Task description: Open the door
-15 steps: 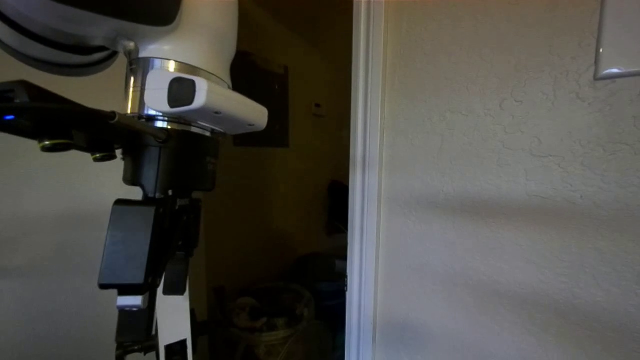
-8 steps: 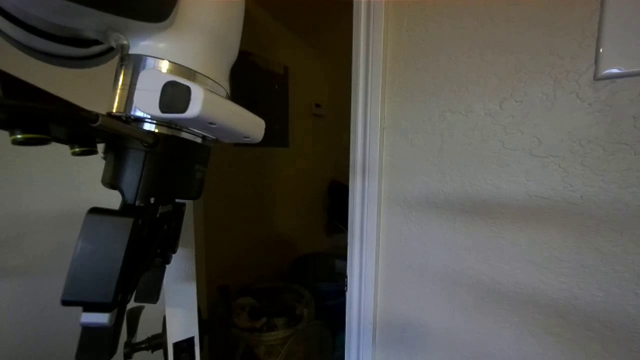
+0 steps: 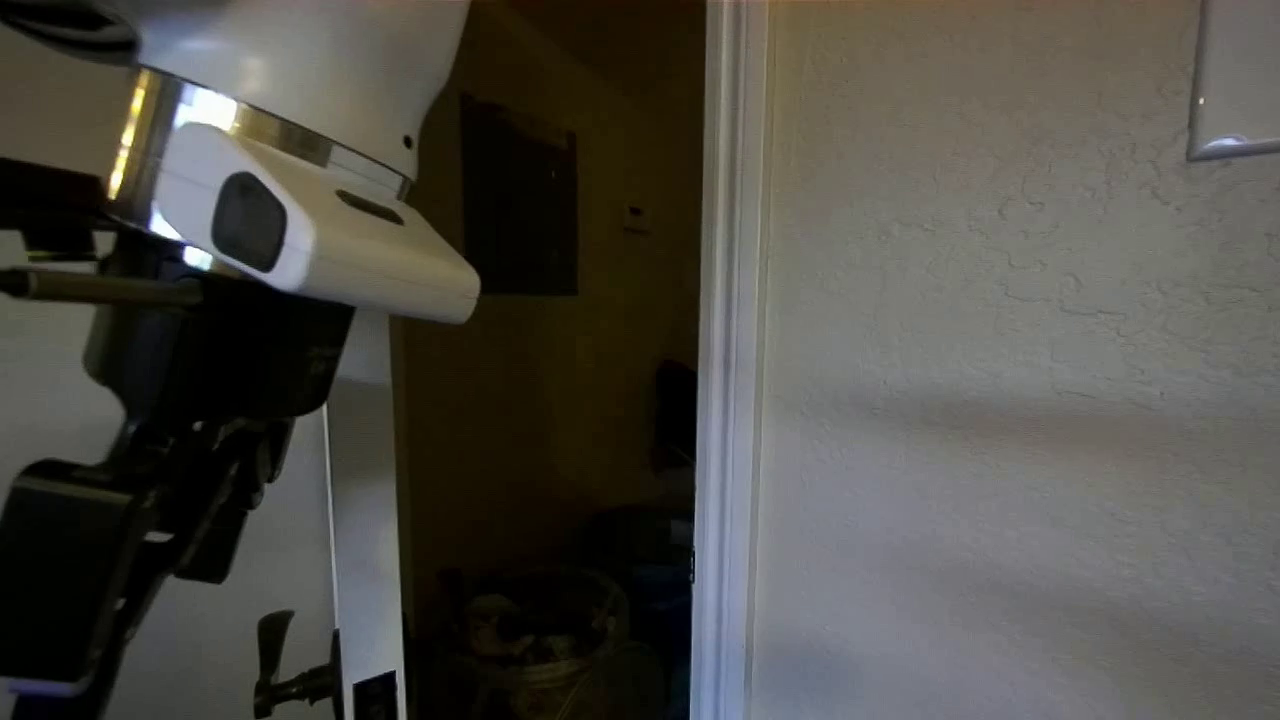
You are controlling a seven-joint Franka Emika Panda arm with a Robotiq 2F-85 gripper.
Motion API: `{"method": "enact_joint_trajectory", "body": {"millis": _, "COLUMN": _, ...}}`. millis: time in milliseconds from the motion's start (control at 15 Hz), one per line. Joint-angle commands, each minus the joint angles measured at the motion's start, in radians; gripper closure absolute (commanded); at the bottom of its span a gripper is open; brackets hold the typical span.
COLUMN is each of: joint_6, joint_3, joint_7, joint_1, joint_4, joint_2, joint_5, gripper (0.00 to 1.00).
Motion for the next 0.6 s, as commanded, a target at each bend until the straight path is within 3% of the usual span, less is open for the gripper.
{"method": "enact_joint_trajectory", "body": {"millis": 0, "joint_6": -0.033, "joint_3": 0.014, "joint_7": -0.033, "joint_1": 0.013, "joint_4": -0.089, "joint_2": -0.104, "joint_5": 0.035, "gripper": 0.00}}
{"method": "enact_joint_trajectory", "body": {"millis": 133, "joint_6": -0.049, "joint_3": 0.030, "joint_7": -0.007, "joint_1": 0.022, "joint_4": -0.102, "joint_2": -0.122, "joint_5": 0.043, "gripper": 0.00}}
{"method": "enact_joint_trajectory", "body": {"millis": 200, "joint_6": -0.031, "joint_3": 0.022, "joint_7": -0.015, "joint_1": 0.012, "joint_4": -0.047, "joint_2": -0.056, "joint_5": 0.019, "gripper": 0.00}}
{"method": "enact_joint_trajectory", "body": {"millis": 533, "joint_6": -0.038, "joint_3": 0.036, "joint_7": -0.014, "joint_1": 0.019, "joint_4": -0.067, "joint_2": -0.080, "joint_5": 0.023, "gripper": 0.00}}
